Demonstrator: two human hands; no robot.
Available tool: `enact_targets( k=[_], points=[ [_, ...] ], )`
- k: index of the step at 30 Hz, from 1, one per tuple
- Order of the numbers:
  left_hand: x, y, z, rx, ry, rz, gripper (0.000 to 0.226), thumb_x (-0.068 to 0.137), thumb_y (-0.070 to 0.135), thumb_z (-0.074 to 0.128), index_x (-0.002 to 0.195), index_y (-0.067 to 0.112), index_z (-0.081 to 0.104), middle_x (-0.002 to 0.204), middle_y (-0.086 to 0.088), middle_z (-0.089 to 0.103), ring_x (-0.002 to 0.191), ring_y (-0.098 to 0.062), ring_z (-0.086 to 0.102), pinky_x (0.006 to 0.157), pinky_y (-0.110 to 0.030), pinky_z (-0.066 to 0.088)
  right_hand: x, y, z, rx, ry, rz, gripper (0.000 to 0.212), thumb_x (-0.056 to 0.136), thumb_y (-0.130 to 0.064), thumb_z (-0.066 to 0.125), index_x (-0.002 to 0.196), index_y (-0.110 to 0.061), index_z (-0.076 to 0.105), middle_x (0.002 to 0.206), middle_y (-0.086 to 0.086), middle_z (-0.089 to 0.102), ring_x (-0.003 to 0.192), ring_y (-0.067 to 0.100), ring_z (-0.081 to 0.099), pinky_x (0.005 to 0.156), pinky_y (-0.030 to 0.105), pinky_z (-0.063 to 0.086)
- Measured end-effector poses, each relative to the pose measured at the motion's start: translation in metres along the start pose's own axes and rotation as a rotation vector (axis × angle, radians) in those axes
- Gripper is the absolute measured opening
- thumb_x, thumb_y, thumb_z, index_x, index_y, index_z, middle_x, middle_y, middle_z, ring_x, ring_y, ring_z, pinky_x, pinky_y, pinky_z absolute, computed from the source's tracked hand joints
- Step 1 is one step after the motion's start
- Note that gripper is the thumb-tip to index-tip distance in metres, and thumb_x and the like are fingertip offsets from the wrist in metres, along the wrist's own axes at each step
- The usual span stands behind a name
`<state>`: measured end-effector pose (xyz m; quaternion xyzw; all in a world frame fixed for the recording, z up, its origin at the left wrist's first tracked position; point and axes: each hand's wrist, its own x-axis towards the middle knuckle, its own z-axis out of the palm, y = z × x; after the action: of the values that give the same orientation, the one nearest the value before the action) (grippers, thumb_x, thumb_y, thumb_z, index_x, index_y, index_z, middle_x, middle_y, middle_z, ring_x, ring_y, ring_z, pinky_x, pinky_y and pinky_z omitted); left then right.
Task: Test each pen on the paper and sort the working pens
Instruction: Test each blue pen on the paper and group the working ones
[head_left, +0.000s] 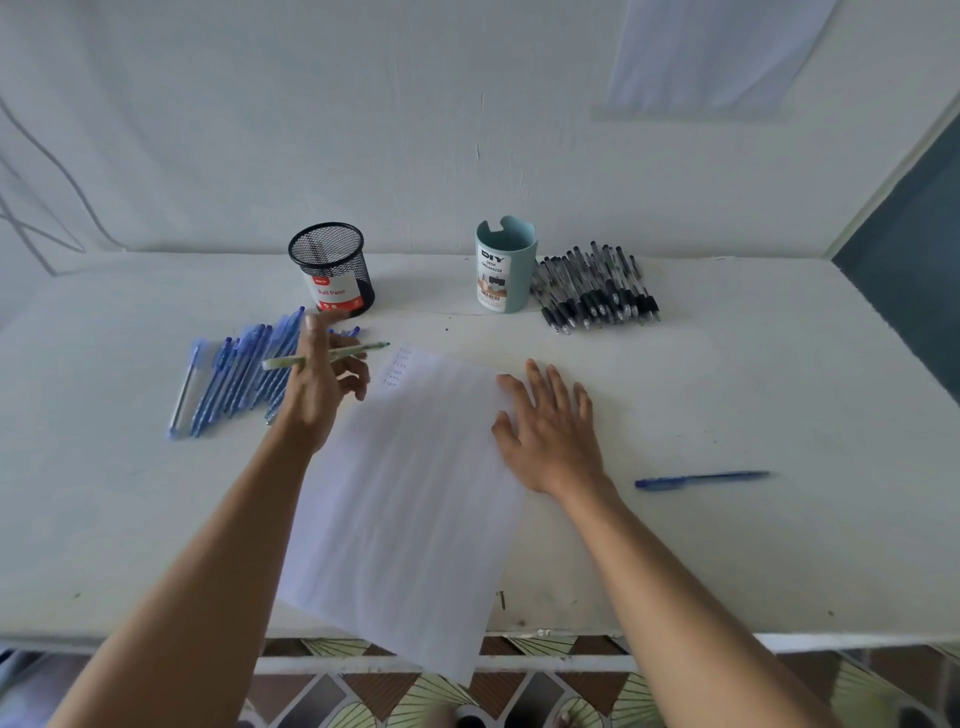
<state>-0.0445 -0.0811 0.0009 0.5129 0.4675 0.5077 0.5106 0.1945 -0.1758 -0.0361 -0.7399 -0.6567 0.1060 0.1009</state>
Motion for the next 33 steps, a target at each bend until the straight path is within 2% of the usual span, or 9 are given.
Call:
enact_targets(
  k=[4,6,8,12,18,21,25,29,33],
  points=[
    [0.005,-0.006,-0.002,0.218,0.076,0.054,0.019,0.099,0.014,0.061,0.086,0.001,0.059,0.077,-0.013,0.066,0.061,-0.017,0.069,0.063,-0.033,0.058,0.000,0.000,0.000,-0.001,0.011,0.003,0.053,0.099,-0.043,0.032,0.151,-0.035,0.024,0.167,0.003,0.007,0.154,0.024,0.002,0.122,0.050,0.000],
    [0.005,-0.009,0.001,0.307,0.130,0.077,0.013,0.091,0.006,0.070,0.086,0.007,0.059,0.069,-0.010,0.067,0.053,-0.012,0.065,0.055,-0.026,0.055,-0.001,0.000,0.001,-0.004,0.013,0.002,0.053,0.099,-0.043,0.032,0.151,-0.035,0.024,0.167,0.003,0.008,0.154,0.024,0.002,0.122,0.050,0.000],
    [0.004,-0.014,0.001,0.391,0.192,0.062,0.017,0.089,0.004,0.067,0.080,0.016,0.058,0.057,0.000,0.064,0.047,-0.010,0.059,0.049,-0.025,0.048,-0.001,0.000,0.002,-0.009,0.018,0.001,0.053,0.099,-0.042,0.033,0.151,-0.035,0.025,0.167,0.003,0.009,0.154,0.024,0.003,0.122,0.050,0.001],
    [0.005,-0.021,0.000,0.549,0.258,0.028,0.009,0.077,0.002,0.055,0.071,0.005,0.049,0.058,-0.003,0.054,0.059,-0.022,0.049,0.059,-0.037,0.042,0.000,0.001,0.003,-0.009,0.026,0.003,0.054,0.097,-0.042,0.032,0.150,-0.034,0.026,0.167,0.004,0.010,0.153,0.025,0.005,0.121,0.051,0.002],
    [0.004,-0.019,0.004,0.590,0.180,0.056,0.027,0.079,-0.002,0.055,0.062,0.013,0.041,0.058,0.000,0.048,0.059,-0.019,0.042,0.058,-0.029,0.034,0.000,0.001,0.003,-0.010,0.024,0.005,0.053,0.098,-0.041,0.034,0.150,-0.035,0.026,0.167,0.004,0.009,0.153,0.024,0.004,0.121,0.050,0.001],
    [0.003,-0.017,0.004,0.605,0.175,0.045,0.031,0.080,-0.003,0.053,0.060,0.016,0.037,0.057,0.000,0.041,0.057,-0.017,0.037,0.055,-0.027,0.029,0.000,0.000,0.003,-0.011,0.031,0.008,0.058,0.092,-0.045,0.026,0.149,-0.035,0.027,0.167,0.003,0.011,0.153,0.024,0.005,0.121,0.050,0.001],
    [0.003,-0.017,0.004,0.593,0.148,0.035,0.028,0.082,-0.001,0.055,0.063,0.014,0.041,0.058,0.000,0.045,0.057,-0.017,0.042,0.056,-0.027,0.033,0.001,0.000,0.004,-0.016,0.036,0.013,0.063,0.088,-0.047,0.022,0.149,-0.035,0.028,0.166,0.003,0.012,0.153,0.023,0.006,0.121,0.050,0.002],
    [0.004,-0.018,0.001,0.599,0.145,0.031,0.028,0.080,-0.001,0.055,0.063,0.015,0.039,0.052,0.011,0.047,0.055,-0.015,0.043,0.056,-0.027,0.035,0.000,-0.001,0.004,-0.018,0.036,0.017,0.062,0.088,-0.047,0.022,0.149,-0.035,0.029,0.166,0.003,0.013,0.153,0.023,0.007,0.121,0.050,0.002],
    [0.004,-0.017,0.002,0.614,0.152,0.017,0.026,0.081,0.002,0.056,0.064,0.015,0.042,0.056,0.008,0.049,0.059,-0.018,0.045,0.057,-0.027,0.035,0.000,-0.001,0.004,-0.026,0.042,0.014,0.062,0.088,-0.047,0.023,0.149,-0.035,0.029,0.166,0.003,0.013,0.153,0.024,0.007,0.121,0.050,0.003]
  ],
)
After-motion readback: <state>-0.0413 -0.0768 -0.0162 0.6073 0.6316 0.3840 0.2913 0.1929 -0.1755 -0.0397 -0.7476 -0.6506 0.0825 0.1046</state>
